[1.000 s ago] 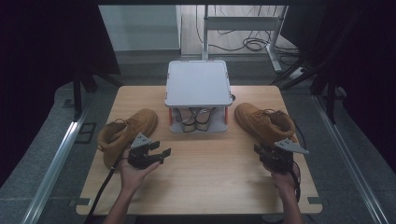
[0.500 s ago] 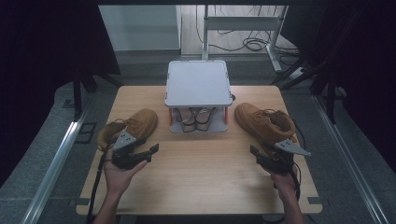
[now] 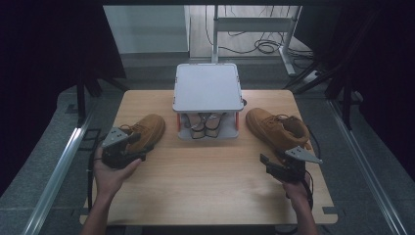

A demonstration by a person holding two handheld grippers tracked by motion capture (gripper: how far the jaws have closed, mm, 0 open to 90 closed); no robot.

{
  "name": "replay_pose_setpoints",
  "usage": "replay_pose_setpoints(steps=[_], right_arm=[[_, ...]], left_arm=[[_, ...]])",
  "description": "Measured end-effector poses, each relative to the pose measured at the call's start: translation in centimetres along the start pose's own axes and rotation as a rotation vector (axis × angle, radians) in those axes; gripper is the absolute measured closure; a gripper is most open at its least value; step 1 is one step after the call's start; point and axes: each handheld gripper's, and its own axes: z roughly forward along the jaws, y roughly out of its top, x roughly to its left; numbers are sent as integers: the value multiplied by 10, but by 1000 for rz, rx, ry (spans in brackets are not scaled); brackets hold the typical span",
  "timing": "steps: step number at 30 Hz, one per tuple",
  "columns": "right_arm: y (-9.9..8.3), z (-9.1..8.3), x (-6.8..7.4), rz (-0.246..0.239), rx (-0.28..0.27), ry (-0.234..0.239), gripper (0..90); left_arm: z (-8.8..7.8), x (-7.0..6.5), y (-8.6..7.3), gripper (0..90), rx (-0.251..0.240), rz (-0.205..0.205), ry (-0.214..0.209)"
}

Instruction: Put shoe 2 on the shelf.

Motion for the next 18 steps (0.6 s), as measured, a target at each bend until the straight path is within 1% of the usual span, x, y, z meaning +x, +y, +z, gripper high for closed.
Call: replay_pose_setpoints(steps=[4, 6, 9, 12, 15, 18], right_arm=[[0, -1, 1, -7, 0, -31, 331], [0, -1, 0, -2, 5, -36, 331], [-1, 0, 0, 3, 10, -46, 331], [-2, 1, 0, 3, 9, -74, 332], [-2, 1, -1, 13, 7, -86, 334], [-2, 0, -2, 24, -1, -107, 340]], left_arm=[[-6, 10, 6, 386, 11, 16, 37], [-10, 17, 9, 386, 10, 20, 60], [-17, 30, 13, 386, 2, 7, 93], [-22, 42, 15, 386, -1, -5, 118], [-25, 52, 15, 387, 3, -21, 134], [-27, 61, 14, 387, 6, -37, 140]])
